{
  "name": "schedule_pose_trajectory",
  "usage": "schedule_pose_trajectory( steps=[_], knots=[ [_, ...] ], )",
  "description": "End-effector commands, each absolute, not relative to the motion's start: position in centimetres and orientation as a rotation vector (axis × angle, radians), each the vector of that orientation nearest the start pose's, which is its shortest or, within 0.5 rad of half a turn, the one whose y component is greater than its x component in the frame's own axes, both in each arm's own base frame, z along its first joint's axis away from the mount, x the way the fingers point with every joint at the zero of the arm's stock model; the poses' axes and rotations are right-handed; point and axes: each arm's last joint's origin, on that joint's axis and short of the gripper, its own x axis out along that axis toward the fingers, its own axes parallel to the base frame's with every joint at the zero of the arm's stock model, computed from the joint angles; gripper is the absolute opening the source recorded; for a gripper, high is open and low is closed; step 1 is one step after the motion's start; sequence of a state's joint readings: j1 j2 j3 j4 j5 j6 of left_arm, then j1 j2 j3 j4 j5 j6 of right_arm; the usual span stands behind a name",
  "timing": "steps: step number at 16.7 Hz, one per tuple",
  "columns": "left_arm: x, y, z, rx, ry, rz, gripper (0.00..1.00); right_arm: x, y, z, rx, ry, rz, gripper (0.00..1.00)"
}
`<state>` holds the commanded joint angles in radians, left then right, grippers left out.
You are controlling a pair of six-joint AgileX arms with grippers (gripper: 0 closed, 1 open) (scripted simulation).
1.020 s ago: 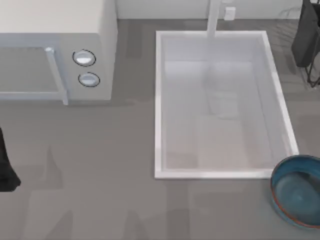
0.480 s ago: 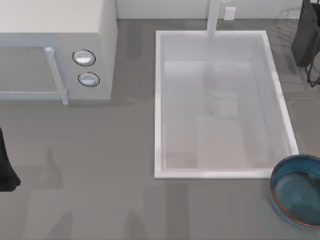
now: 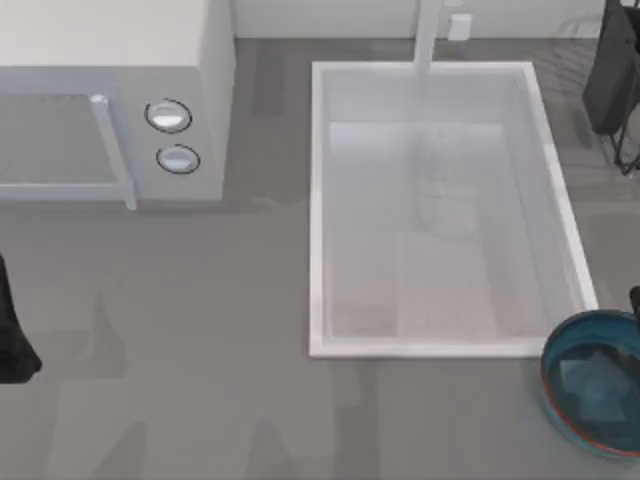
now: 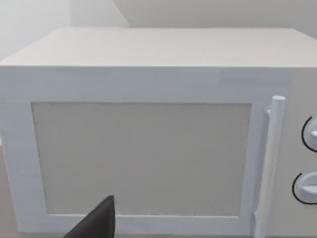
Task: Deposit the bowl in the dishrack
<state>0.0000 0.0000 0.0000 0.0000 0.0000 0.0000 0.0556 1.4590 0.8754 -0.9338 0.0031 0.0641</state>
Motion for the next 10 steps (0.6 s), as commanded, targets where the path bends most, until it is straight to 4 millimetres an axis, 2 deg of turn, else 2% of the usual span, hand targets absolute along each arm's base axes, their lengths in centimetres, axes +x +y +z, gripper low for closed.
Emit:
schedule_pose_trajectory(
  steps=[3,5,10],
  knots=[
    [10.6,-0.1,16.0,0.000,0.000,0.000,1.00,23.9,1.4,14.6,0.008,1.513,-0.007,1.00],
    [10.6,-0.1,16.0,0.000,0.000,0.000,1.00,23.6,1.4,13.3,0.008,1.521,-0.008,1.00],
    [10.6,-0.1,16.0,0.000,0.000,0.000,1.00,23.5,1.4,13.1,0.007,1.524,-0.008,1.00]
  ],
)
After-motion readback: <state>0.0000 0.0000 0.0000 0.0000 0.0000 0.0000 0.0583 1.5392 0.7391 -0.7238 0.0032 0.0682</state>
